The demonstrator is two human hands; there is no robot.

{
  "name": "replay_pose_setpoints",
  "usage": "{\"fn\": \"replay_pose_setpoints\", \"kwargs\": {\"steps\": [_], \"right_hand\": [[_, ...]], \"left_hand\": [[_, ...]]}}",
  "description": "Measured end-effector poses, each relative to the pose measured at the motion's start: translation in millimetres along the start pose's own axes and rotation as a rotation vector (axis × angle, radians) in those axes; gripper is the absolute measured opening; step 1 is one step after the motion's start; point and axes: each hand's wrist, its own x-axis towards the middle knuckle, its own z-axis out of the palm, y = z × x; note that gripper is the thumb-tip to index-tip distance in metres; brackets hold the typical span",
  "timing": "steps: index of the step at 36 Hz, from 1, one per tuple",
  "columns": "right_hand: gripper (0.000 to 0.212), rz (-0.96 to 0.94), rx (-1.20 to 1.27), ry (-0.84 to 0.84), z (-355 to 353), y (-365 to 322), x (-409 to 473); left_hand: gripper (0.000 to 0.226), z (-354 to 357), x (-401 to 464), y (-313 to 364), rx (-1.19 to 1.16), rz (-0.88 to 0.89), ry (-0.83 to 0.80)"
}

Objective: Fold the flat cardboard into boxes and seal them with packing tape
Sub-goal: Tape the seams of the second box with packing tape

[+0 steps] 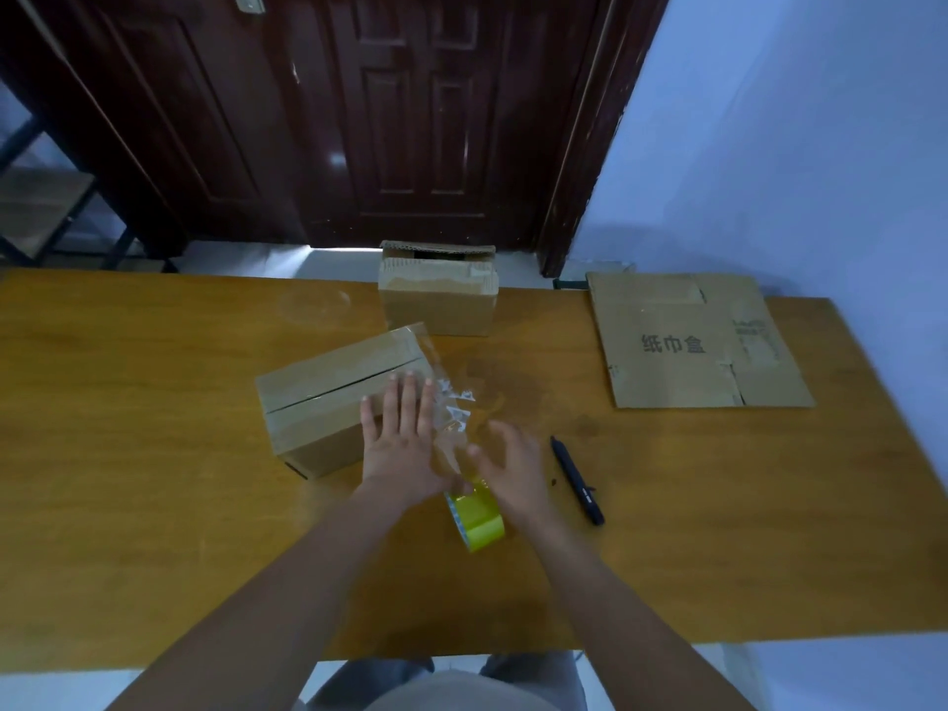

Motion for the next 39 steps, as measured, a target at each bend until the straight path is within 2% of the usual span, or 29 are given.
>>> {"fn": "replay_pose_setpoints", "kwargs": {"steps": [2, 6, 9, 12, 16, 18, 23, 28, 33, 39], "right_hand": [[0.041, 0.092, 0.198, -0.07, 11.6, -11.4, 7.3], [0.007, 0.147, 0.405, -0.037, 23.9, -15.0, 10.8], [0.005, 0.177, 0.451, -0.007, 27.5, -15.0, 10.3], [0.01, 0.151, 0.419, 0.038, 29.6, -15.9, 9.3], [0.006, 0.134, 0.354, 0.04, 30.3, -15.4, 5.8], [0.004, 0.126, 0.335, 0.049, 31.1, -14.9, 3.9], [0.007, 0.127, 0.278, 0.078, 32.9, -15.6, 0.3], [0.019, 0.151, 0.224, 0.09, 37.4, -17.8, 3.3], [0.009, 0.143, 0.221, 0.081, 39.7, -18.2, 2.7], [0.01, 0.071, 0.021, 0.064, 44.0, -4.4, -5.4]], "left_hand": [[0.135, -0.3, -0.6, 0.7, -0.002, 0.004, -0.001], [0.133, -0.2, 0.9, -0.3, 0.017, 0.013, 0.016], [0.124, -0.8, 0.0, -3.0, 0.035, 0.024, 0.034], [0.103, -6.6, -1.6, -8.8, 0.035, 0.062, 0.109], [0.054, -14.6, 5.2, -20.1, -0.077, 0.107, 0.402], [0.045, -17.7, 12.1, -20.4, -0.079, 0.083, 0.414], [0.054, -15.9, 27.7, -18.3, 0.032, 0.004, 0.419], [0.054, -7.3, 35.9, -23.3, 0.077, -0.001, 0.556], [0.054, -3.5, 38.9, -26.8, 0.094, 0.047, 0.597], [0.055, -5.5, 42.6, -30.2, 0.079, 0.073, 0.588]]}}
